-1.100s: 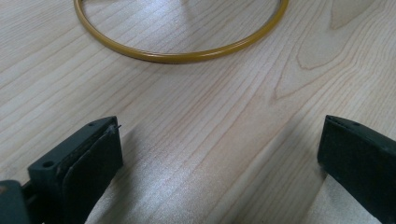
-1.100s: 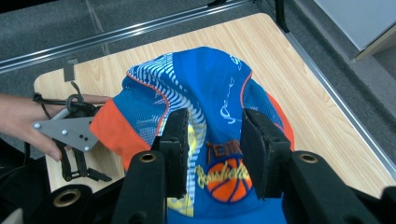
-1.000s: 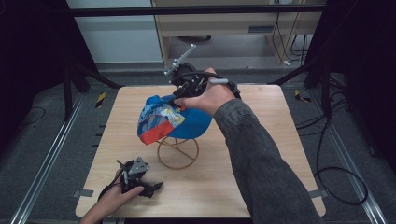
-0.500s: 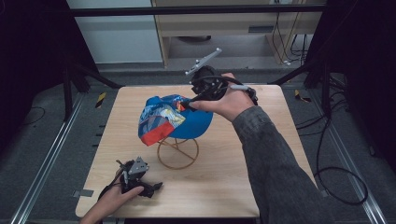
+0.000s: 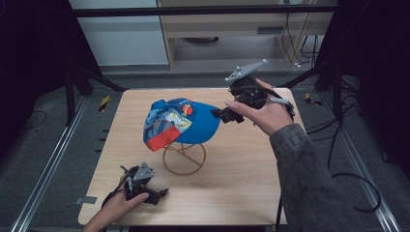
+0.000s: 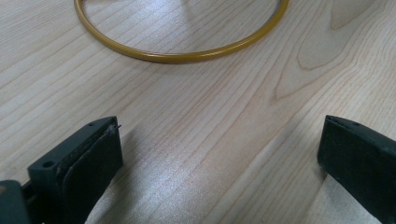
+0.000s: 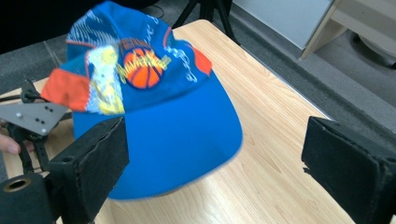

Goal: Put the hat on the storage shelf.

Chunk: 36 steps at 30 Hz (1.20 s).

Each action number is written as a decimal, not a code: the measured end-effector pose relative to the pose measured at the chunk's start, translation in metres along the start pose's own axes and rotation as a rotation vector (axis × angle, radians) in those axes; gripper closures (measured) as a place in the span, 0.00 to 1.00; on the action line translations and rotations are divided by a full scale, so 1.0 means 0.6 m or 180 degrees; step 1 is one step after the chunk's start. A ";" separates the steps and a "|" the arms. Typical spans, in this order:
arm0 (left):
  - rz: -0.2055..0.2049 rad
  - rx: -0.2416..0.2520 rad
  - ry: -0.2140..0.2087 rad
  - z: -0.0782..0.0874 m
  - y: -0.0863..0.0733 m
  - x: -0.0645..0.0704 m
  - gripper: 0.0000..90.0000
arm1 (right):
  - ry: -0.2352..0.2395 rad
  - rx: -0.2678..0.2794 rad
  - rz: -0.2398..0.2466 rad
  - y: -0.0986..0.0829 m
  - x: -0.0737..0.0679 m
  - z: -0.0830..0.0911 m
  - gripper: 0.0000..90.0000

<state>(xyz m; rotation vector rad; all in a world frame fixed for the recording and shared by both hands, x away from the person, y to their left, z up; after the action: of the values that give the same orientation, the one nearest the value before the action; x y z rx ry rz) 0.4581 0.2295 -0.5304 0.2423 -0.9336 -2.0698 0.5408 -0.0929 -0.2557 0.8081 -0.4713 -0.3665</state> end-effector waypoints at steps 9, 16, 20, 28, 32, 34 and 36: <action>0.0013 0.0012 0.0013 -0.001 0.000 0.001 0.00 | -0.0282 -0.0061 -0.0180 -0.073 0.032 0.030 0.15; 0.0010 0.0015 0.0012 -0.001 0.000 0.001 0.00 | -0.0492 -0.0079 -0.0235 -0.127 0.044 0.047 0.15; 0.0025 0.0013 0.0005 -0.001 0.000 0.001 0.00 | -0.0587 -0.0096 -0.0301 -0.162 0.046 0.050 0.15; 0.0009 -0.0003 0.0004 0.000 0.000 0.001 0.00 | -0.0695 -0.0121 -0.0400 -0.223 0.048 0.036 0.15; 0.0009 -0.0002 0.0004 0.000 0.000 0.001 0.00 | -0.0720 -0.0229 -0.0433 -0.259 0.046 0.018 0.15; 0.0008 -0.0003 0.0004 0.000 0.000 0.001 0.00 | -0.0724 -0.0259 -0.0475 -0.274 0.047 0.011 0.15; 0.0009 -0.0003 0.0004 0.000 0.000 0.001 0.00 | -0.0744 -0.0275 -0.0525 -0.287 0.047 0.005 0.15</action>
<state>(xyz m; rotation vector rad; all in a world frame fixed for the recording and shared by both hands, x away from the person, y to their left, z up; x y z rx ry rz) 0.4577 0.2291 -0.5306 0.2416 -0.9319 -2.0673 0.5400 -0.2185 -0.3772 0.7252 -0.6042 -0.6346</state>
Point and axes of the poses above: each handheld gripper's, and its own axes: z roughly backward along the jaws, y roughly out of its top, x roughly to its right, the point moved 3 cm from there along -z, roughly forward along the jaws, and after that the axes turned 14 degrees about z, right-handed, at the moved point
